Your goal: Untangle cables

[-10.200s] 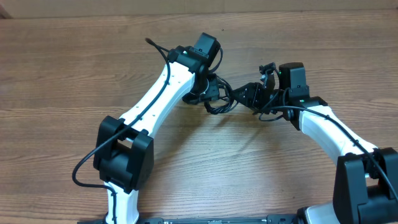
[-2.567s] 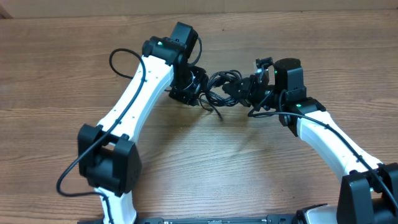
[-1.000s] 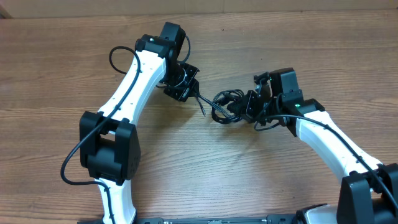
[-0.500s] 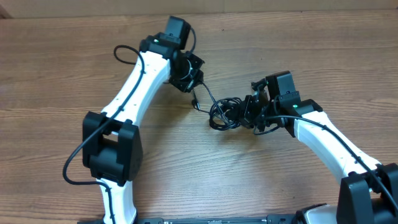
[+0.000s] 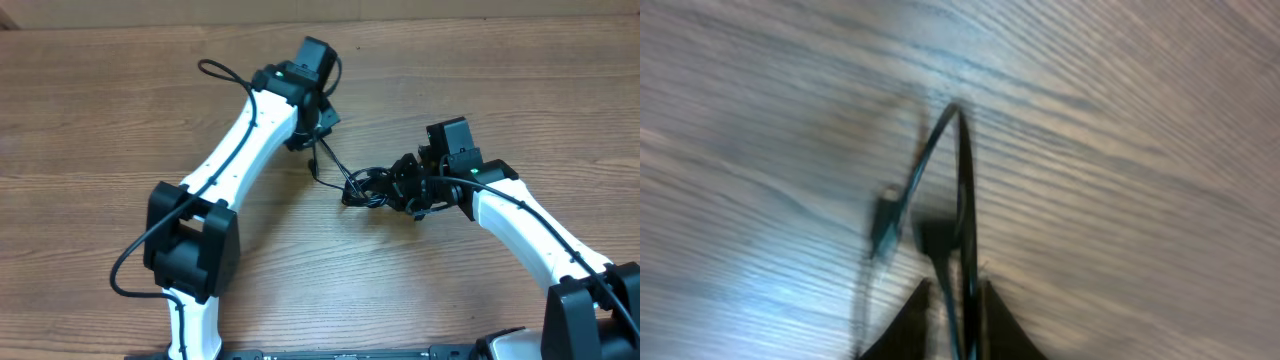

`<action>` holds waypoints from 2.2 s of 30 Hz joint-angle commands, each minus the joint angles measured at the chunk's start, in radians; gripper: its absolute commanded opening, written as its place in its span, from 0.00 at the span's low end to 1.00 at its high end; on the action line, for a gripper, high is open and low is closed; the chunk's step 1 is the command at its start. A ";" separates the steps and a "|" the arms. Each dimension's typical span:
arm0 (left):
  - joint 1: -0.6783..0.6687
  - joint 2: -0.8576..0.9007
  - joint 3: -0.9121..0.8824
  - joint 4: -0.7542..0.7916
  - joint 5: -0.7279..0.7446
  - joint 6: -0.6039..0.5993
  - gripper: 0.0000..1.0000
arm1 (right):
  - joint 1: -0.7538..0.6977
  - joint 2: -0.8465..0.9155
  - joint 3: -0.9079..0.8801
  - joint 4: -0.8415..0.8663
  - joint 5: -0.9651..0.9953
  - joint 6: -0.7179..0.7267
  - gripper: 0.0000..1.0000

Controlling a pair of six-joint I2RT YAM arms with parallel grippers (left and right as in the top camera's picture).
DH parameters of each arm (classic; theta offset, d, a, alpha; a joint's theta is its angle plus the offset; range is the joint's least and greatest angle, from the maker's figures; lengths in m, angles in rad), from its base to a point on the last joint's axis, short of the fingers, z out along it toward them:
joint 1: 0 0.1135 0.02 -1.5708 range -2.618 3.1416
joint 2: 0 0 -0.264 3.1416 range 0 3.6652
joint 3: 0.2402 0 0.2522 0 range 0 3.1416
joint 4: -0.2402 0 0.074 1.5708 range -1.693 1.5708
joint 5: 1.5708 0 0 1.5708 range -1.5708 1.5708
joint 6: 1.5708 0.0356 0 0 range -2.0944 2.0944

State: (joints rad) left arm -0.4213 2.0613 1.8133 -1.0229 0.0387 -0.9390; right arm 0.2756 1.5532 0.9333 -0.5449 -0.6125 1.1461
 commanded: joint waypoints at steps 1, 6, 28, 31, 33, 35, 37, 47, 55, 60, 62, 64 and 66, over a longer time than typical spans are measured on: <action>0.082 -0.029 0.091 -0.046 0.084 0.180 0.74 | 0.006 -0.027 0.004 0.015 0.009 0.227 0.19; 0.132 -0.031 0.119 -0.143 0.400 0.221 0.74 | 0.006 -0.027 0.004 0.013 -0.002 0.314 0.11; 0.013 -0.029 -0.129 -0.327 0.600 -0.257 0.36 | 0.006 -0.027 0.004 0.011 -0.048 0.500 0.04; 0.013 -0.029 -0.193 -0.254 0.609 -0.323 0.38 | 0.006 -0.027 0.004 0.011 -0.047 0.500 0.04; 0.013 -0.029 -0.227 -0.209 0.608 -0.359 0.42 | 0.006 -0.027 0.004 0.011 -0.047 0.500 0.04; 0.013 -0.029 -0.264 -0.168 0.608 -0.396 0.56 | 0.006 -0.027 0.004 0.011 -0.048 0.499 0.04; 0.013 -0.029 -0.287 -0.146 0.604 -0.435 0.60 | 0.006 -0.027 0.004 0.011 -0.058 0.500 0.04; 0.013 -0.028 -0.300 0.105 0.532 -0.524 0.75 | 0.006 -0.027 0.004 0.011 -0.064 0.496 0.04; 0.013 -0.028 -0.300 0.146 0.487 -0.523 0.76 | 0.006 -0.027 0.004 0.012 -0.070 0.496 0.04; 0.013 -0.028 -0.300 0.200 0.570 -0.489 0.72 | 0.006 -0.027 0.004 0.012 -0.069 0.496 0.04; 0.013 -0.028 -0.300 0.242 0.626 -0.446 0.68 | 0.006 -0.027 0.004 0.012 -0.069 0.497 0.04; 0.013 -0.028 -0.300 0.254 0.673 -0.410 0.65 | 0.006 -0.027 0.004 0.012 -0.069 0.497 0.04; 0.013 -0.028 -0.300 0.250 0.719 -0.370 0.57 | 0.006 -0.027 0.004 0.012 -0.069 0.497 0.04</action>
State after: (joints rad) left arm -0.4061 2.0521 1.5127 -0.7734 0.6426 -1.3956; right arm 0.2756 1.5532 0.9333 -0.5369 -0.6552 1.6451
